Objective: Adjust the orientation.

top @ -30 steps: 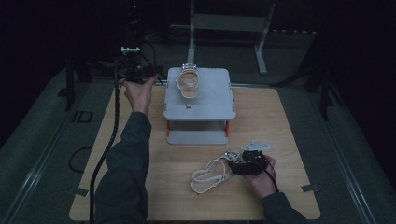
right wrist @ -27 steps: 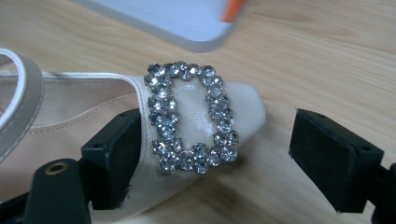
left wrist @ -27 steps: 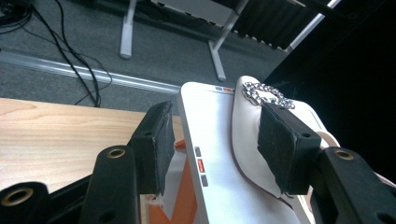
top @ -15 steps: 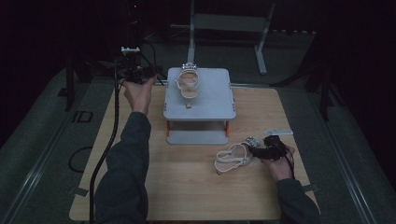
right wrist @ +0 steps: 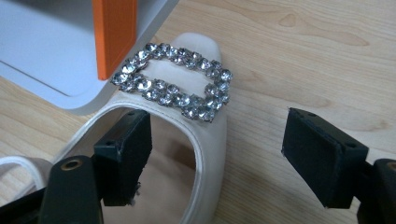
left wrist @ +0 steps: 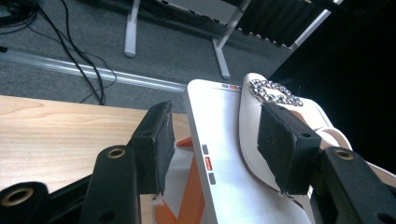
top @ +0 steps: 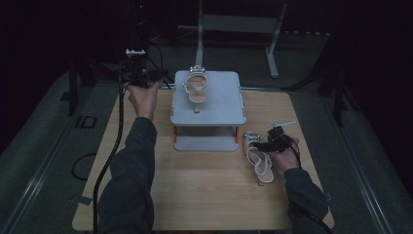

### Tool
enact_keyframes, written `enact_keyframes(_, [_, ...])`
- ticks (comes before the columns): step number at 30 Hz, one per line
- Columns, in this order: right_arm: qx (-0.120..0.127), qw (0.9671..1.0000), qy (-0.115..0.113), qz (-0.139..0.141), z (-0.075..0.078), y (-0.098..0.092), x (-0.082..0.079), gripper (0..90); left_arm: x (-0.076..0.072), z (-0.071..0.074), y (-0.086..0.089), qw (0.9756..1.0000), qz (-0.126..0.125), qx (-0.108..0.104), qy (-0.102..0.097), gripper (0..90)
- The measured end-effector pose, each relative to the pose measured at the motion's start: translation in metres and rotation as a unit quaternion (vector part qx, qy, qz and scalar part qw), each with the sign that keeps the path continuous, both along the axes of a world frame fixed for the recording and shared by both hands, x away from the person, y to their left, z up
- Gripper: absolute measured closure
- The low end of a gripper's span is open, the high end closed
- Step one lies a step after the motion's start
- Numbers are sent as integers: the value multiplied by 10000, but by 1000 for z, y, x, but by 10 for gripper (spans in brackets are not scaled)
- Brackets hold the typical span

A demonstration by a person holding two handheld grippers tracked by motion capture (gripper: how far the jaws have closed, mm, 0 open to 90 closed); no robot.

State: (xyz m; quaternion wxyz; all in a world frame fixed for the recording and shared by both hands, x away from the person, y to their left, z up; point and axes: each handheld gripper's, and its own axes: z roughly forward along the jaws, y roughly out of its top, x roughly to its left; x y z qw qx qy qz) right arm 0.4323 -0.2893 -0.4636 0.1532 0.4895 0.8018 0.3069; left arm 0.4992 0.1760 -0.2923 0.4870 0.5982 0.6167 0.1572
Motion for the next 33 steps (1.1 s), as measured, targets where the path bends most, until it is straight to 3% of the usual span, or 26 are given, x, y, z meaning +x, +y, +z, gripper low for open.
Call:
enact_keyframes(3, [40,10000,-46,-70,5,-4,-6,283,0,0,2,10000,26,20,2,462])
enact_keyframes(9, [224,9982,-376,-413,26,-12,-29,301,-1,1,3,10000,43,49,-14,462])
enact_keyframes(15, [148,9977,-602,-282,41,-5,-58,302,-1,2,3,9999,66,125,-23,462])
enact_keyframes(24, [-32,9986,-502,-156,39,4,-85,333,-4,3,6,9995,97,290,-33,462])
enact_keyframes(29, [-300,9989,-317,-185,34,10,-84,356,-5,4,5,9995,98,292,-66,462])
enact_keyframes(33, [-306,9989,-255,-243,31,12,-81,373,-5,4,4,9995,94,289,-55,462])
